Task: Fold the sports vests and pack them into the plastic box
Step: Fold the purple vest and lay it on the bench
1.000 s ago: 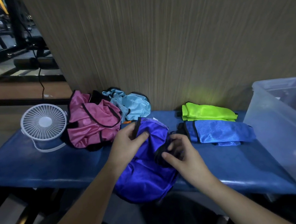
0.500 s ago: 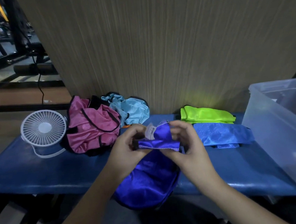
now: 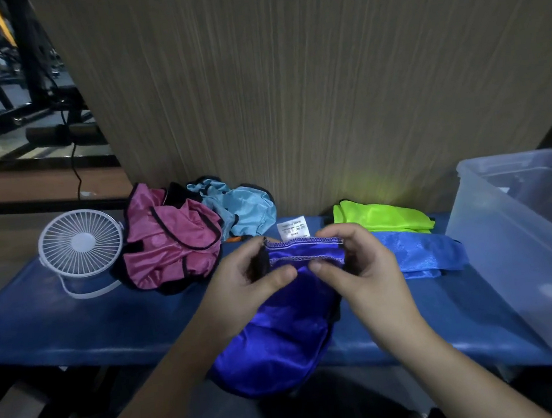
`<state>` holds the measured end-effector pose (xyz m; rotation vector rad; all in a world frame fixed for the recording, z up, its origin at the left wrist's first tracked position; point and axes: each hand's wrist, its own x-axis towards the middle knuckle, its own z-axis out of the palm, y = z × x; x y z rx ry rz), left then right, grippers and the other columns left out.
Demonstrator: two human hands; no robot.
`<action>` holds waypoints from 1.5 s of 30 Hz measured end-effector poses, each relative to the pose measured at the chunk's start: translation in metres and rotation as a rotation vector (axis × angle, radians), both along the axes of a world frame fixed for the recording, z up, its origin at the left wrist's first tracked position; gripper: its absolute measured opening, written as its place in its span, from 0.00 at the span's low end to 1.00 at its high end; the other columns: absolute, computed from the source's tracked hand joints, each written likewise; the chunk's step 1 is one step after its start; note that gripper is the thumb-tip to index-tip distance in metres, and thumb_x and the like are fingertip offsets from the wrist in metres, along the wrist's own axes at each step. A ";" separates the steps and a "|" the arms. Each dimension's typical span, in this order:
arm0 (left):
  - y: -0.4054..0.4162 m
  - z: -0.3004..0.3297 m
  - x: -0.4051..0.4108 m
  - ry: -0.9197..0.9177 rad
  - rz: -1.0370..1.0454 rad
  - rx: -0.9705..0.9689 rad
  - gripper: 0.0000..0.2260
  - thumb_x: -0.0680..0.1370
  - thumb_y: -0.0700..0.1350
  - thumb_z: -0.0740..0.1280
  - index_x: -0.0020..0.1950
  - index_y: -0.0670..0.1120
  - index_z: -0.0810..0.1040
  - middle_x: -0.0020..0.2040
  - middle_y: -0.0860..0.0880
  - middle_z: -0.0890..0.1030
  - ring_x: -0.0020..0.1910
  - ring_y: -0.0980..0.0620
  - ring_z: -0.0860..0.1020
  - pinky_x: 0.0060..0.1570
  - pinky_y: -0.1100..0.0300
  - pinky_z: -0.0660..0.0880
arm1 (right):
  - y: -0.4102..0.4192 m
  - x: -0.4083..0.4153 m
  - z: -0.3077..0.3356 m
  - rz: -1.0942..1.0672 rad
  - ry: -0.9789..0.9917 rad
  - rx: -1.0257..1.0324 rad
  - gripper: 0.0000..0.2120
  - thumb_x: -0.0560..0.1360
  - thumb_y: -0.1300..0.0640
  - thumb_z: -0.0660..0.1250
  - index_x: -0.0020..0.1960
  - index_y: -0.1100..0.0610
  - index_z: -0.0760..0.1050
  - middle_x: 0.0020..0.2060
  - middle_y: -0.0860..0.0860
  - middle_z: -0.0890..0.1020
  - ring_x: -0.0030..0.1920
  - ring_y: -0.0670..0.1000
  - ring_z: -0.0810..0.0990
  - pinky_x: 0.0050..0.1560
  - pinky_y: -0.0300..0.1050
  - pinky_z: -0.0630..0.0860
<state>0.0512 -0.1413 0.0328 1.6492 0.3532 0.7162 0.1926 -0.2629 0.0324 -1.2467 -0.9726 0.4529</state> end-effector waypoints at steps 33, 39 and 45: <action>-0.079 0.113 -0.033 -0.233 0.026 0.125 0.03 0.74 0.39 0.72 0.46 0.42 0.81 0.43 0.47 0.83 0.45 0.54 0.80 0.48 0.63 0.76 | -0.069 -0.032 0.093 0.075 -0.112 -0.125 0.33 0.68 0.40 0.74 0.71 0.40 0.69 0.63 0.38 0.77 0.65 0.36 0.74 0.68 0.47 0.72; -0.065 0.125 -0.036 -0.202 -0.022 0.118 0.02 0.74 0.43 0.70 0.46 0.48 0.82 0.44 0.47 0.83 0.46 0.53 0.80 0.49 0.62 0.77 | -0.059 -0.016 0.112 0.316 0.021 -0.122 0.21 0.73 0.56 0.72 0.66 0.55 0.77 0.58 0.58 0.83 0.54 0.55 0.81 0.57 0.55 0.75; -0.059 0.122 -0.039 -0.147 -0.040 0.106 0.02 0.75 0.43 0.69 0.47 0.47 0.80 0.44 0.46 0.81 0.46 0.53 0.79 0.48 0.62 0.76 | -0.047 -0.014 0.112 0.394 0.028 -0.050 0.18 0.73 0.62 0.73 0.62 0.62 0.75 0.53 0.55 0.83 0.55 0.53 0.80 0.59 0.45 0.75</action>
